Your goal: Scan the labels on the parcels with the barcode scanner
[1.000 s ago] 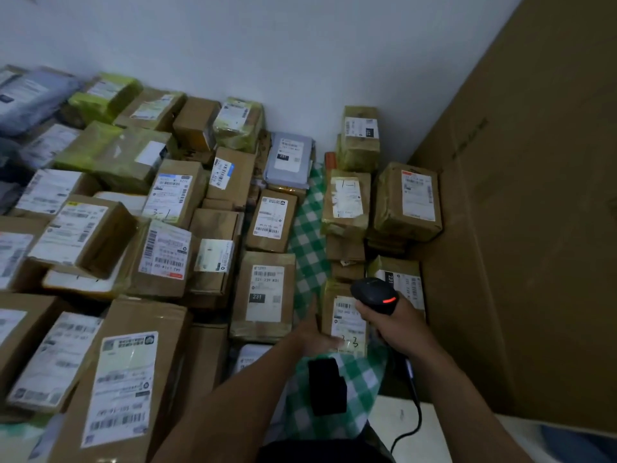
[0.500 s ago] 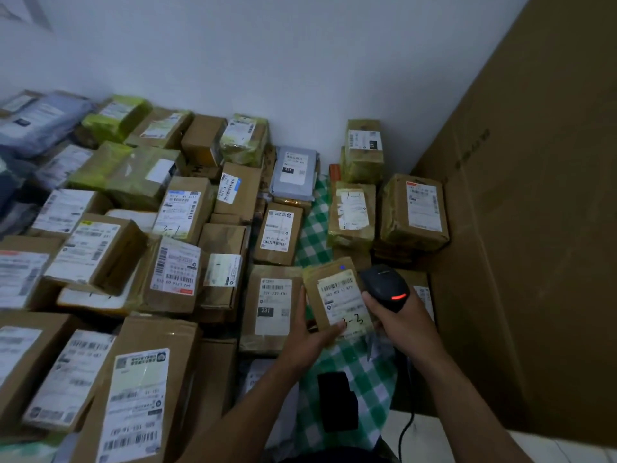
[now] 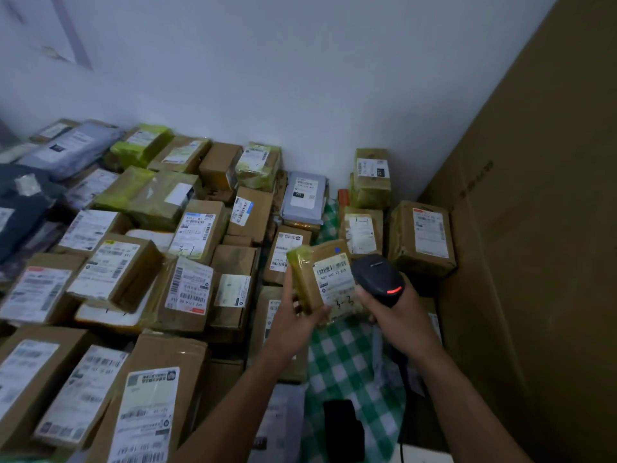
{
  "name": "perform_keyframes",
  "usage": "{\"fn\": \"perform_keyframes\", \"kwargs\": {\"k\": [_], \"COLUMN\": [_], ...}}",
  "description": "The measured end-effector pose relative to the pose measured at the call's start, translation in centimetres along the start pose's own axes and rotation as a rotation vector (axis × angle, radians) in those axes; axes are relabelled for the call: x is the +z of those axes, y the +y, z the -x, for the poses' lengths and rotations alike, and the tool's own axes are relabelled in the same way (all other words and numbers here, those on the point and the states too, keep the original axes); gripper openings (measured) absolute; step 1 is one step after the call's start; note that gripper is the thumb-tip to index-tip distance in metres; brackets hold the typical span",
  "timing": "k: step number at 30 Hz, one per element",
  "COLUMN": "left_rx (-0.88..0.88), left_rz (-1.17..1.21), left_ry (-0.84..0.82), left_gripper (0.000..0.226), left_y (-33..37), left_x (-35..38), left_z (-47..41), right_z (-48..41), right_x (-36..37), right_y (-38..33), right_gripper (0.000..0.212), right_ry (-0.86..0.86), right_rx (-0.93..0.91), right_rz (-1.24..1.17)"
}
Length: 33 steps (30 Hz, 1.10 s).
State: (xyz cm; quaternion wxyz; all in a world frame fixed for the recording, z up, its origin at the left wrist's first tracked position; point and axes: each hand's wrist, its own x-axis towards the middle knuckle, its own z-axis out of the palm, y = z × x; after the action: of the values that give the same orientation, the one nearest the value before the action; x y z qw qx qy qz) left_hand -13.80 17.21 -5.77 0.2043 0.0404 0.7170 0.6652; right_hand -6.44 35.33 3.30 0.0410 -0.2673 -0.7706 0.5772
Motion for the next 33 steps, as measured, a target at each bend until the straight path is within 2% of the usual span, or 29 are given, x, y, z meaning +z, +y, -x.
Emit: {"fn": "perform_keyframes", "kwargs": {"k": [5,10,17,24,27,33], "left_rx": [0.023,0.033,-0.018,-0.051,-0.042,-0.047], "left_rz": [-0.028,-0.049,-0.084,-0.090,-0.070,-0.054], "left_ry": [0.000,0.007,0.020,0.032,0.040,0.038], "left_gripper": [0.112,0.112,0.113,0.115,0.115,0.115], "left_y": [1.4,1.9,1.9,1.9,1.3,1.0], "left_x": [-0.9,-1.0,-1.0,-0.9,-0.9,-1.0], "left_z": [-3.0,-4.0,-4.2,-4.9,-5.3,-5.5], "right_z": [-0.4,-0.3,-0.2,-0.4,-0.2,-0.3], "right_x": [-0.6,0.1,0.1,0.4,0.4,0.5], "right_y": [-1.4,-2.1,-3.0,-2.9,-3.2,-3.1], "right_gripper": [0.060,0.048,0.042,0.054,0.046,0.046], "right_ry": [-0.091,-0.171,-0.191,-0.164,-0.181,-0.181], "right_rx": [0.017,0.054,0.083,0.103,0.100,0.117], "right_rz": [0.027,0.076,0.084,0.087,0.091,0.082]}}
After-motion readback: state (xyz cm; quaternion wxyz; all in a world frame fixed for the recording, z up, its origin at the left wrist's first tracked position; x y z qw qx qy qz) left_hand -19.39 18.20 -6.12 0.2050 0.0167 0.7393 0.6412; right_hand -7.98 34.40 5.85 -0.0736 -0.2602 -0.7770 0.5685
